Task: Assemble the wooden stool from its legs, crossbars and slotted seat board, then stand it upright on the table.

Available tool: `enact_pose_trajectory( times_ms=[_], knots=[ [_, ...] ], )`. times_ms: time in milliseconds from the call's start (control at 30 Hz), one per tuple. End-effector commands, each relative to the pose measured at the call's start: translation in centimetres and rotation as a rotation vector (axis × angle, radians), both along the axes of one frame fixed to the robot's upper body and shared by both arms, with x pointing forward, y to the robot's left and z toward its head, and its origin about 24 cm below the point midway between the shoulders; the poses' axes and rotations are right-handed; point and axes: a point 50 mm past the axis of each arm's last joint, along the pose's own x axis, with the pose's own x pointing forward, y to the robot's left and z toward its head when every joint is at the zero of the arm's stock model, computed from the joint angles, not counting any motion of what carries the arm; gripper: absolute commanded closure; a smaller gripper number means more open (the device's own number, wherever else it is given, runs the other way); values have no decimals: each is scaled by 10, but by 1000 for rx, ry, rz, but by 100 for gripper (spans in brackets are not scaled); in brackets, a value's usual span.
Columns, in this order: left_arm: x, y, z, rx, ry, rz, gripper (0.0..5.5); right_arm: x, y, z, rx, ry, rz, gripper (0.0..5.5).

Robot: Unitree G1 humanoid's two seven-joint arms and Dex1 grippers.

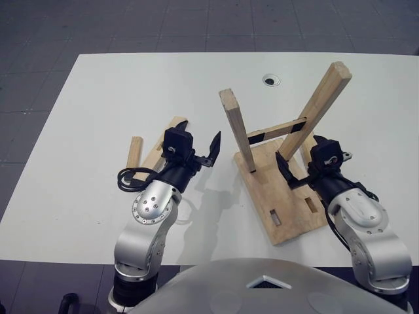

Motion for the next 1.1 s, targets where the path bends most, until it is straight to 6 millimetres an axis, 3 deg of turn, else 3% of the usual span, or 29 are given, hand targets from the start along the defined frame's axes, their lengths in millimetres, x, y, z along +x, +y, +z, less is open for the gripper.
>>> enact_pose_trajectory(
  times_ms=[33,233,333,567,767,967,1100],
  knots=[
    [-3,3,-8,73,49,157,119,-4,-21,2,-71,51,61,30],
    [-17,-22,-21,21,142,245,119,20,-59,2,-184,60,51,30],
    [-18,-30,-22,5,153,217,119,27,-67,0,-223,66,62,30],
    [-7,-4,-10,19,91,229,119,-13,-71,-17,-393,245,329,30],
    [-3,10,-6,42,73,258,119,-32,-88,-16,-481,318,395,30],
    [-2,12,-3,48,63,254,119,-48,-74,-26,-472,345,492,30],
    [-1,12,-4,51,64,256,119,-54,-49,-31,-423,330,568,30]
  ],
)
